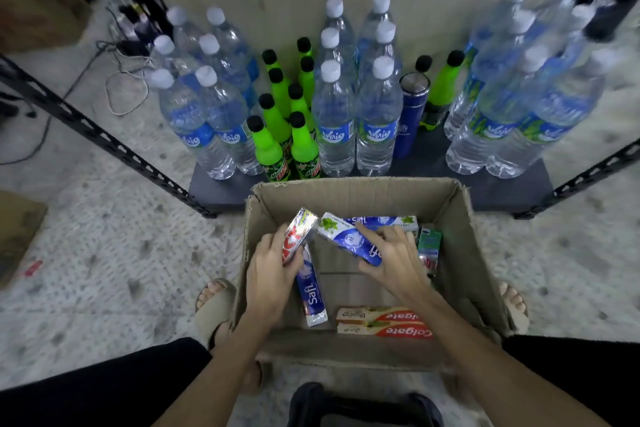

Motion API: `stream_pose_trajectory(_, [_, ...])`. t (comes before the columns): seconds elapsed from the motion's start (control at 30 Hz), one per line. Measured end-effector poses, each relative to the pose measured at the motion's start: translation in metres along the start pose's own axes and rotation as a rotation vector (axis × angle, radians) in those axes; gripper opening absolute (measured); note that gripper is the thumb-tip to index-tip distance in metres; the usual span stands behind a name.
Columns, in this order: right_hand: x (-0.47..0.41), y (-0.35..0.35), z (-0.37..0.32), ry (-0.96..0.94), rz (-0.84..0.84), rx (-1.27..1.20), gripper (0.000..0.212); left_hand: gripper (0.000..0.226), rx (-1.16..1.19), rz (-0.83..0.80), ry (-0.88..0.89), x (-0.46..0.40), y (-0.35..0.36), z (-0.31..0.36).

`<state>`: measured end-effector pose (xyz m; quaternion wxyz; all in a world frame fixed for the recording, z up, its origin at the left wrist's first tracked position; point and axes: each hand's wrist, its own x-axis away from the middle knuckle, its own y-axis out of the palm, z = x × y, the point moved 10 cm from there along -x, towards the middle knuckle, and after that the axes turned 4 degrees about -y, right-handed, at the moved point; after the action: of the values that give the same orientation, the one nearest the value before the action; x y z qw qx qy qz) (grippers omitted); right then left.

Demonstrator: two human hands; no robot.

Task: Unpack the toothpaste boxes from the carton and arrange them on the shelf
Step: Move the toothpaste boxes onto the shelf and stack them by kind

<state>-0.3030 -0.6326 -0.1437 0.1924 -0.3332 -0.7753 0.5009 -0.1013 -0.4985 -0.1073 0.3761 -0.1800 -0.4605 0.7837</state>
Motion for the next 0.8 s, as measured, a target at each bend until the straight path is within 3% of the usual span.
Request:
stream_pose_trajectory(0.17, [-0.003, -0.112, -0.008, -0.054, 0.106, 0.023, 0.058, 0.056, 0.003, 0.133, 0.213, -0.001, -0.062, 0.067])
stream_pose_trajectory(0.37, [0.009, -0.261, -0.033, -0.148, 0.246, -0.02, 0.058, 0.054, -0.075, 0.321, 0.504, 0.011, -0.165, 0.15])
stream_pose_trajectory(0.53, [0.027, -0.374, -0.058, -0.199, 0.377, -0.06, 0.055, 0.058, -0.166, 0.345, 0.769, 0.027, -0.236, 0.212])
stream_pose_trajectory(0.8, [0.049, -0.518, -0.099, -0.328, 0.471, -0.003, 0.05, 0.052, -0.071, 0.42, 0.863, 0.038, -0.35, 0.296])
